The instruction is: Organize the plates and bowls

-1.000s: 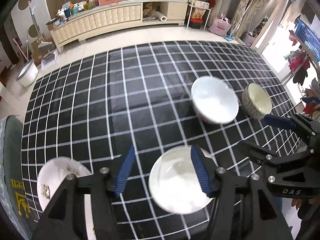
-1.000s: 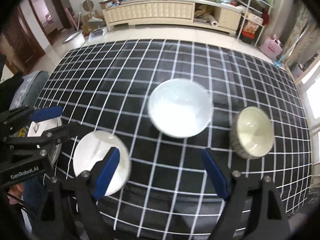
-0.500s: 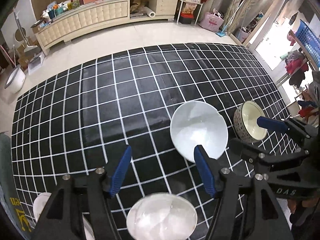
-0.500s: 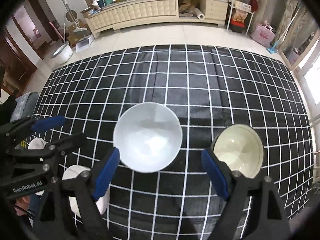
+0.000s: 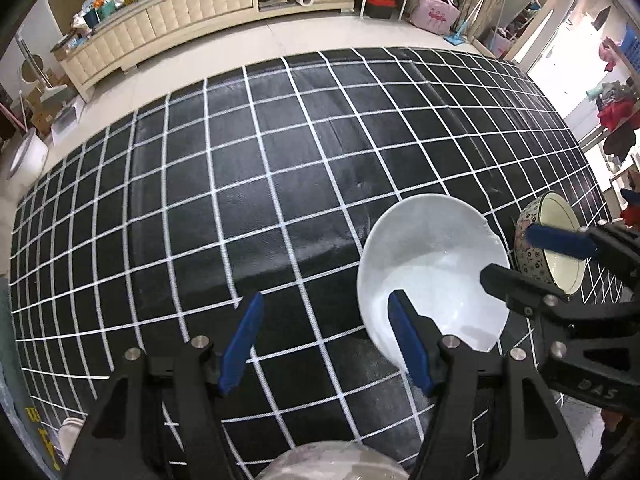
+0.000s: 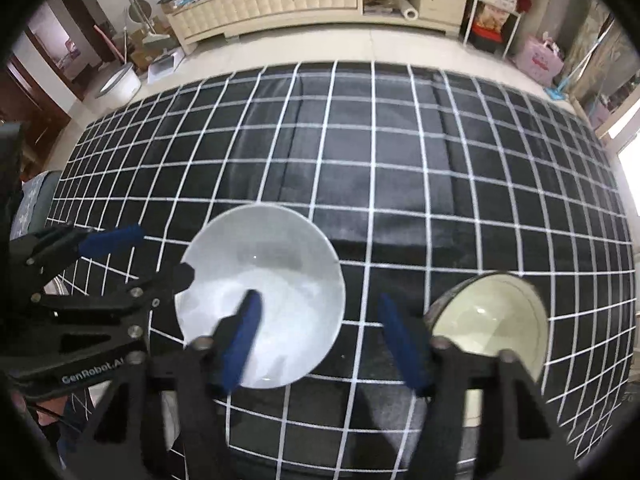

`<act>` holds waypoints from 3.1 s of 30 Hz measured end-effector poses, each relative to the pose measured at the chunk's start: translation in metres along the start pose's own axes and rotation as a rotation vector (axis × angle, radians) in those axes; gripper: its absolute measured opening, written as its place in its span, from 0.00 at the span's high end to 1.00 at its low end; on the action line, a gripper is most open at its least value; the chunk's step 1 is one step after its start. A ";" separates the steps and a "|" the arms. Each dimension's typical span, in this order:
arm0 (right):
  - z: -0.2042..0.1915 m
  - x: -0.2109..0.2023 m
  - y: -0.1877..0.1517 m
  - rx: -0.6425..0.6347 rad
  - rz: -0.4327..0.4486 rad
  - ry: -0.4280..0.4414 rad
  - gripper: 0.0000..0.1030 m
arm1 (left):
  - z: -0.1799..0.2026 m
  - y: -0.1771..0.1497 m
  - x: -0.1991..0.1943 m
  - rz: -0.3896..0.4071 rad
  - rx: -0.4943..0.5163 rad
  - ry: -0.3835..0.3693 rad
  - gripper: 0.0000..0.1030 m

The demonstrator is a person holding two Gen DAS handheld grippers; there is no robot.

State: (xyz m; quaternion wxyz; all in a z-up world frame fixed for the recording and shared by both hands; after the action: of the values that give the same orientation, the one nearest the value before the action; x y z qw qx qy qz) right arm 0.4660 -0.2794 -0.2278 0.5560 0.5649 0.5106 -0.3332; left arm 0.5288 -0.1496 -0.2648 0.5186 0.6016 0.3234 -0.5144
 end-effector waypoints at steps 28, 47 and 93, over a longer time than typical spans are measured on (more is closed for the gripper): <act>0.007 0.004 -0.026 0.034 -0.064 0.048 0.90 | 0.031 -0.013 0.020 -0.073 0.069 -0.070 0.92; -0.079 -0.067 -0.054 -0.088 0.013 0.044 0.90 | -0.028 -0.087 -0.098 0.026 -0.044 -0.058 0.92; -0.114 -0.050 -0.102 -0.115 -0.008 -0.044 0.21 | -0.053 -0.165 -0.098 0.078 -0.066 0.057 0.34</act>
State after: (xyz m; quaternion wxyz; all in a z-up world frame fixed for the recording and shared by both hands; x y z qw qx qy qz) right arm 0.3347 -0.1936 -0.1914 0.5972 0.5226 0.5189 -0.3177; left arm 0.3661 -0.0432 -0.2227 0.5483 0.6110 0.3310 -0.4653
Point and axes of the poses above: each gripper's, at about its wrist camera, not at the fingertips, and x roughly the way its jaws point, z to its right, y to its top, the point moved 5 cm from there along x, roughly the way its jaws point, and after that the axes turned 2 degrees about y, right-handed, at the moved point
